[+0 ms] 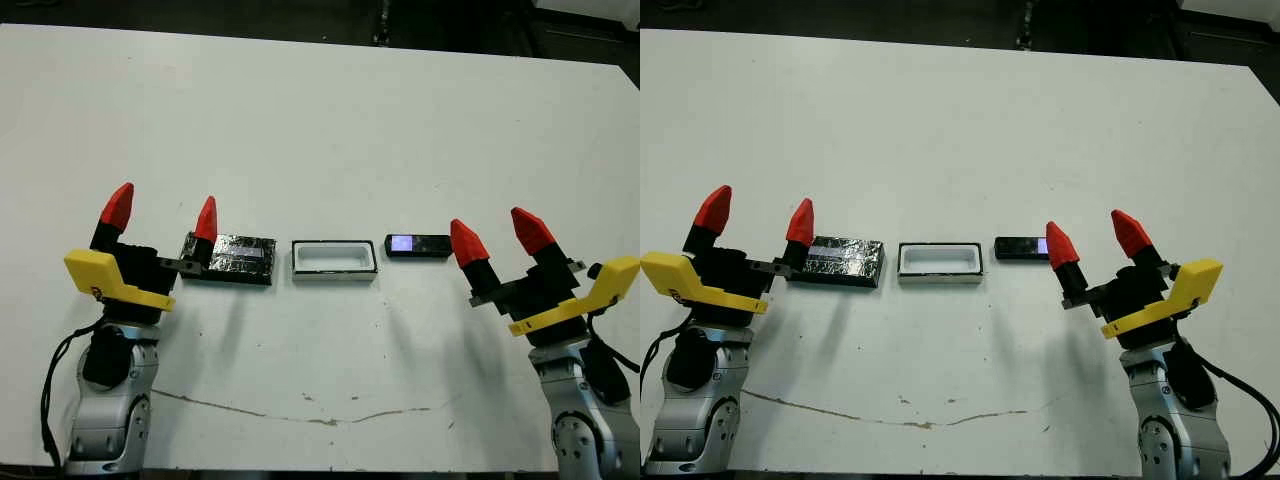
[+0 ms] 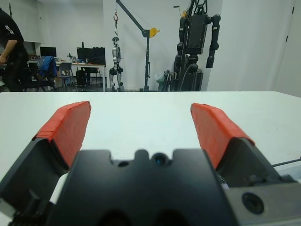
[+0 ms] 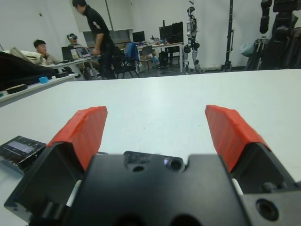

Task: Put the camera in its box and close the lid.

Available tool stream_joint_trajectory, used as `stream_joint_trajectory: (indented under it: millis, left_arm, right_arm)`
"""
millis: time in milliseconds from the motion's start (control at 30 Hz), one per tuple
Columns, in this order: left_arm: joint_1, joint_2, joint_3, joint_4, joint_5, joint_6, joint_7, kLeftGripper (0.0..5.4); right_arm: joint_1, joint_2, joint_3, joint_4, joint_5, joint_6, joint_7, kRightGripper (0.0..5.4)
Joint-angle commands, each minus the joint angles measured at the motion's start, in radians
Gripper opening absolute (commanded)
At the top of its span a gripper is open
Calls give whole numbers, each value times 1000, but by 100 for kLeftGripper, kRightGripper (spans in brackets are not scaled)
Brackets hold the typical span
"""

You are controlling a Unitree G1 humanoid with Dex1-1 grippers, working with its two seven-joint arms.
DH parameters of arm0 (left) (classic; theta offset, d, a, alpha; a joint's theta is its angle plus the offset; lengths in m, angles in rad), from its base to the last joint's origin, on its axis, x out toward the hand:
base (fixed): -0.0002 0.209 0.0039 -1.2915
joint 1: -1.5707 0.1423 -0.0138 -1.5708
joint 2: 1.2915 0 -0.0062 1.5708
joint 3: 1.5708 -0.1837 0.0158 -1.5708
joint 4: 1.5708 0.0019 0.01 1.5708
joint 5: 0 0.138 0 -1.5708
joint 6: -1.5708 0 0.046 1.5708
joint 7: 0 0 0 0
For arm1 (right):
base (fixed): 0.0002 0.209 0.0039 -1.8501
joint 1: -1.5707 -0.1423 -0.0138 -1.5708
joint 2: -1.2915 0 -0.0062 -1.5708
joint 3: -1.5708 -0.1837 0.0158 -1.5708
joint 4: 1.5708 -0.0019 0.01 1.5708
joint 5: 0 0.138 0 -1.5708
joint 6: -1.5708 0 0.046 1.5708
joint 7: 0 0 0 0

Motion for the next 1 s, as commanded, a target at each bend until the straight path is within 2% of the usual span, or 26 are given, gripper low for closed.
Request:
stream_joint_trajectory:
  millis: [33, 300, 433, 567, 700, 800, 867, 1000]
  left_arm:
    - [17, -1, 1, -3, -6, 9, -2, 540]
    - [12, 1, -1, 4, -7, 11, -12, 540]
    - [7, 2, -3, 4, -6, 12, -13, 540]
    - [2, 5, -5, 2, 3, 12, -12, 540]
    - [0, 4, -6, 5, -1, 12, -15, 540]
    - [0, 3, -7, 7, 5, 6, -14, 540]
    - [1, 3, -7, 9, 5, 4, -15, 540]
    - [2, 0, -5, 8, -3, 9, -15, 540]
  right_arm:
    - [3, -12, -3, 14, -2, -8, 7, 539]
    - [5, -18, 4, 7, 10, 18, 7, 539]
    - [-27, -70, -9, 14, -2, 22, 31, 539]
    - [-130, -205, -45, 77, -34, 9, 109, 539]
    - [-279, -346, -62, 188, -5, 82, 226, 539]
    - [-411, -441, -29, 313, -32, 67, 368, 539]
    - [-487, -483, 2, 385, -53, 70, 447, 539]
    - [-630, -512, 82, 545, -103, 42, 605, 539]
